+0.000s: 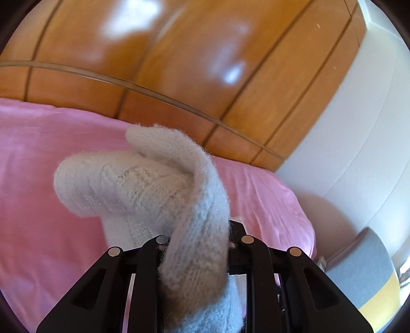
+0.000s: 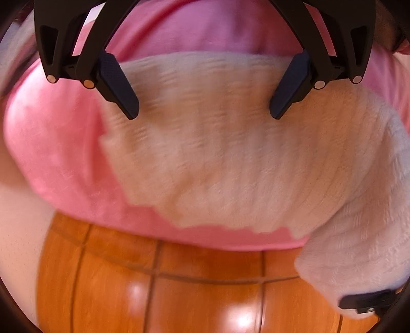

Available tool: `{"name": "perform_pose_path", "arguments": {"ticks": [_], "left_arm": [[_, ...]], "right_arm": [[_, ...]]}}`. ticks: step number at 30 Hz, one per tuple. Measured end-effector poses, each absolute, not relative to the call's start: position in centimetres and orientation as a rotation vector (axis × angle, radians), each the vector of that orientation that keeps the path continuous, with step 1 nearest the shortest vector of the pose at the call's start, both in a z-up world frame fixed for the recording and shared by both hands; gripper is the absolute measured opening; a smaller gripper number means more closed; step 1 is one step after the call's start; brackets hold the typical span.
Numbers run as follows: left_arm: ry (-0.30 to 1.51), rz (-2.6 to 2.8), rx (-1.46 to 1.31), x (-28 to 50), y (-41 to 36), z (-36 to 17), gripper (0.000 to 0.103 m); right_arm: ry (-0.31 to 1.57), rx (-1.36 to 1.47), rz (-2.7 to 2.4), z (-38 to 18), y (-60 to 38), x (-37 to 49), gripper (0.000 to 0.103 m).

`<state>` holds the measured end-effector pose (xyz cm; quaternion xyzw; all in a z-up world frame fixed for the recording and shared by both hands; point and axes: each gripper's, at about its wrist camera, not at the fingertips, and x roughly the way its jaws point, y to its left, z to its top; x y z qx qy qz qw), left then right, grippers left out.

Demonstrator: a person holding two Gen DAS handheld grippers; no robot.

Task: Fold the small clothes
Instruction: 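Lift the sweater end with the left gripper and fold it over the rest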

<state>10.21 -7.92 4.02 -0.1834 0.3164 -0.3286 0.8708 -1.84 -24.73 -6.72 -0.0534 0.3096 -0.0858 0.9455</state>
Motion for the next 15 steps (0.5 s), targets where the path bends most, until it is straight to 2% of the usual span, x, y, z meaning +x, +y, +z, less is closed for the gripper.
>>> {"name": "perform_pose_path", "arguments": {"ticks": [3,6,7,12,15], "left_arm": [[0.665,-0.713,-0.348,10.2,-9.7,4.0,0.02],[0.667,-0.737,-0.31,10.5,-11.4,3.8,0.02],[0.666,-0.747,-0.293,10.4,-12.0,3.8,0.02],[0.653,-0.789,-0.148,10.0,-15.9,3.3,0.02],[0.659,-0.808,-0.06,9.8,-18.8,2.4,0.02]], "right_arm": [[0.597,-0.117,-0.246,-6.2,-26.4,-2.1,0.101],[0.675,-0.094,-0.304,-7.5,-28.2,-1.3,0.101],[0.722,-0.047,-0.304,-8.6,-29.2,-0.9,0.101],[0.724,0.302,-0.229,-10.2,-33.0,-1.3,0.101],[0.726,0.223,-0.232,-10.1,-32.3,-1.1,0.101]]}}
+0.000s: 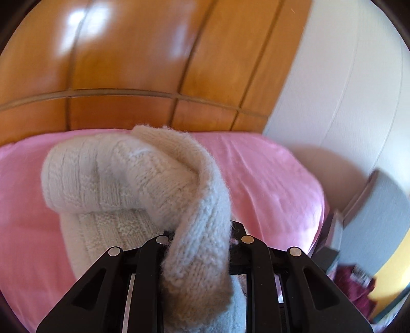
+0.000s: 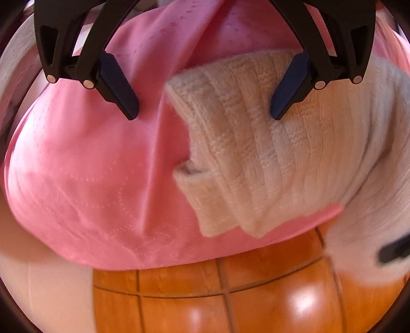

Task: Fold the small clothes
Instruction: 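Lift the sweater end with the left gripper and fold it over the rest, then open the left gripper and press the folded sweater flat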

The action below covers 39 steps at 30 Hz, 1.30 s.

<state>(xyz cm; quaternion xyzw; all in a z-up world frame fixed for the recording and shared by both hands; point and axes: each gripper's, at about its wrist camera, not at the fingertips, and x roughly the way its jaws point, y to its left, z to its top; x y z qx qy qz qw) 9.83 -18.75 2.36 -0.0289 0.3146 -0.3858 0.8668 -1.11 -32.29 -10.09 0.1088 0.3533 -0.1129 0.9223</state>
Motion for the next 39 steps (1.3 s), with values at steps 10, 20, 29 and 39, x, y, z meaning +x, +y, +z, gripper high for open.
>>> {"name": "perform_pose_path", "arguments": {"ticks": [10,20,29,39], "left_arm": [[0.727,-0.864,0.105,10.1,-25.5,-0.9,0.033],[0.592,-0.863,-0.146,8.4,-19.7,1.8,0.084],[0.635,-0.541,-0.208,11.3,-12.1,-1.6,0.084],[0.759,-0.599,-0.112,11.1,-12.4,-5.0,0.084]], "right_arm": [[0.703,0.239,-0.228,-10.6,-31.9,-1.9,0.101],[0.672,0.23,-0.229,-11.0,-31.5,-3.1,0.101],[0.735,0.254,-0.182,-9.7,-34.1,-4.5,0.101],[0.562,0.495,-0.285,-4.3,-40.4,-7.9,0.101]]}}
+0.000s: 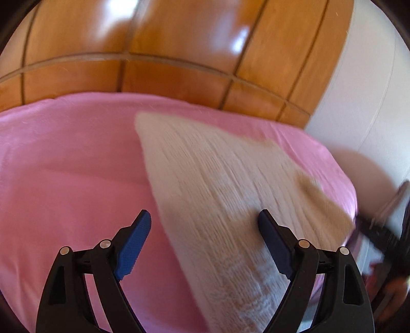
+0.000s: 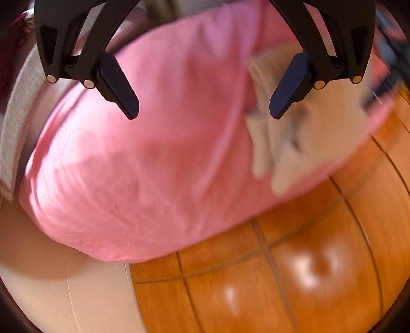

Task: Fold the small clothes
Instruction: 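Open the left gripper and press the folded sweater flat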

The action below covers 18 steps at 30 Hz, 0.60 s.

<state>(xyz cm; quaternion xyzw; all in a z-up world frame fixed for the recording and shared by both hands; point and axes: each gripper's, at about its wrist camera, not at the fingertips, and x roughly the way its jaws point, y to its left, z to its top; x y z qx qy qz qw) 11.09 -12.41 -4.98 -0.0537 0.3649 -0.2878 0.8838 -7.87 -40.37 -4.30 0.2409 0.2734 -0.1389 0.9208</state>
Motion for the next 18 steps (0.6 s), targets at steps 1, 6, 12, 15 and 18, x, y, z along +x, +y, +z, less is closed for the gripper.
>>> {"name": "perform_pose_path", "arguments": {"ticks": [1,6,12,15,18], "left_arm": [[0.769,-0.605,-0.094,10.8,-12.6,-5.2,0.084],[0.772,-0.627,-0.022,9.8,-12.8,-5.7,0.084],[0.77,-0.631,0.047,9.3,-11.8,-6.6,0.087],[0.777,-0.656,0.063,8.5,-10.9,-7.1,0.087],[0.776,-0.693,0.065,7.4,-10.4,-7.5,0.087]], "right_arm": [[0.573,0.498,-0.253,-3.7,-40.4,-7.0,0.101],[0.743,0.485,-0.156,-3.8,-39.5,-1.8,0.101],[1.044,0.423,-0.118,-8.7,-37.0,-0.6,0.101],[1.083,0.409,-0.106,-10.2,-36.2,-3.3,0.101],[1.089,0.415,-0.12,-11.2,-36.5,-4.8,0.101]]}}
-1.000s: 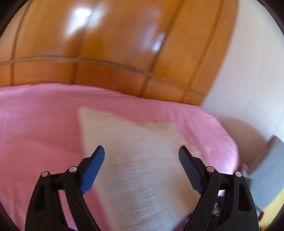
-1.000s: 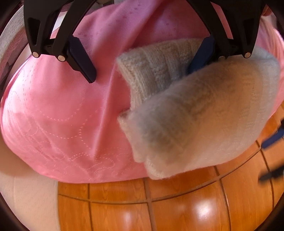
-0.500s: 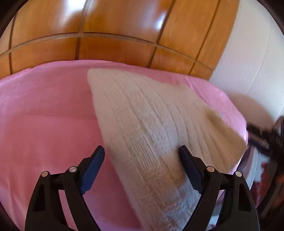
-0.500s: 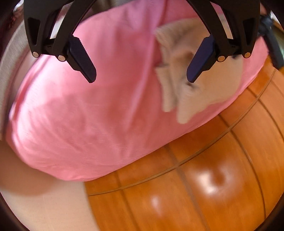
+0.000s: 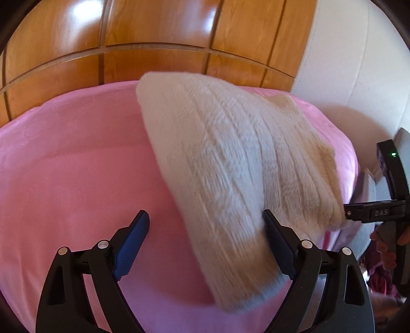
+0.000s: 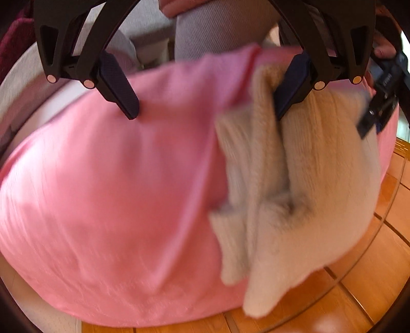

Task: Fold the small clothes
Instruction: 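Open the left gripper and press the folded sweater flat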

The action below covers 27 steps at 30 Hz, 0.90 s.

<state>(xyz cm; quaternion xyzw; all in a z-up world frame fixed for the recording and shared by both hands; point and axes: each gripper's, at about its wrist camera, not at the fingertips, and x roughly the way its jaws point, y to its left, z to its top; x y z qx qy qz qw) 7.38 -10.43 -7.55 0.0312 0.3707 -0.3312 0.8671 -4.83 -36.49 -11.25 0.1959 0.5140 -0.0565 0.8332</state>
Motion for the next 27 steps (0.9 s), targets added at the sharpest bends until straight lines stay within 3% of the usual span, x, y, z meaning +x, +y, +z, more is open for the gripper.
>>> {"name": "perform_pose_path", "arguments": {"ticks": [6,11,18,21,24,27], "left_arm": [[0.755,-0.723,0.082,6.8,-10.6,-6.6,0.087],[0.612,-0.708,0.086,5.5,-10.4,-3.8,0.087],[0.618,-0.626,0.143,7.7,-12.6,-3.4,0.087],[0.749,-0.612,0.222,9.2,-14.2,-5.5,0.089],[0.876,-0.65,0.09,10.6,-13.5,-7.5,0.093],[0.877,-0.65,0.059,10.4,-13.2,-7.5,0.094]], "right_arm": [[0.891,0.56,-0.239,-9.5,-39.6,-6.3,0.101],[0.704,0.496,-0.313,-4.7,-39.8,-7.3,0.101],[0.739,0.381,-0.173,-4.6,-35.8,-3.3,0.101],[0.833,0.275,-0.275,-7.1,-35.3,0.0,0.101],[0.843,0.419,-0.245,-9.6,-37.7,1.3,0.101],[0.784,0.468,-0.232,-10.2,-38.5,1.1,0.101]]}}
